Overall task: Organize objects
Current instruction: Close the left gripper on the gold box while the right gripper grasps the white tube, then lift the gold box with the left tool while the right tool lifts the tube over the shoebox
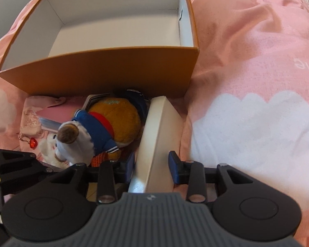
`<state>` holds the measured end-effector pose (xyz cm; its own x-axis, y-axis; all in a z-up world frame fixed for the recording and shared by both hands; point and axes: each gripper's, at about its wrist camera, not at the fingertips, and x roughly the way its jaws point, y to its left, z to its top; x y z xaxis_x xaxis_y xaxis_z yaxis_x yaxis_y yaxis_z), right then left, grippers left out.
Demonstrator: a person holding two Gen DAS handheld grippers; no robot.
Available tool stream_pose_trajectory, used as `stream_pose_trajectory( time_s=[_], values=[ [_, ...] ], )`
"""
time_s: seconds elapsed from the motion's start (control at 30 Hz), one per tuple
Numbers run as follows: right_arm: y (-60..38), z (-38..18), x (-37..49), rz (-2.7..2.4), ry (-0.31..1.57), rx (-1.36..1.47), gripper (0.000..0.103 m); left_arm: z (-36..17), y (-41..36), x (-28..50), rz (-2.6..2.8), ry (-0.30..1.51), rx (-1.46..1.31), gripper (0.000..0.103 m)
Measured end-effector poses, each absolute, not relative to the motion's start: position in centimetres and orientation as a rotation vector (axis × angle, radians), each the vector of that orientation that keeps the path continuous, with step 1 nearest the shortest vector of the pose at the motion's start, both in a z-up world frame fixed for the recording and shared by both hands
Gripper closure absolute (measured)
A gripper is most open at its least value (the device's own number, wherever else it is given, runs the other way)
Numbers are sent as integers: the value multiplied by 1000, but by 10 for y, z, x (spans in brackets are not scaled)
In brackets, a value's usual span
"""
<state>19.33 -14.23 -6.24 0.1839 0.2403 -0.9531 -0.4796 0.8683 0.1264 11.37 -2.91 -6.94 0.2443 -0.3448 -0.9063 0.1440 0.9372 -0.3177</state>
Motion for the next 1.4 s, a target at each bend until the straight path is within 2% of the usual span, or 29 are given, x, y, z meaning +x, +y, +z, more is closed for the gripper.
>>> stream_pose_trajectory(
  time_s=[0.27,0.63,0.83,1.03,1.2,1.4],
  values=[
    [-151,-46,186,510,1260,-175,73,-48,-20,108,-343,1205,-191,49],
    [-173,20,173,553,1111,-95,74,-4,-20,96,-317,1015,-210,49],
    [-168,63,175,583,1006,-86,74,42,4,90,-276,923,-229,49],
    [-160,98,193,613,904,-79,74,56,28,107,-182,846,-239,49],
    [-138,106,218,661,857,-63,74,61,46,129,-71,803,-241,49],
    [-108,86,254,658,834,-109,75,45,64,155,32,813,-251,49]
  ],
)
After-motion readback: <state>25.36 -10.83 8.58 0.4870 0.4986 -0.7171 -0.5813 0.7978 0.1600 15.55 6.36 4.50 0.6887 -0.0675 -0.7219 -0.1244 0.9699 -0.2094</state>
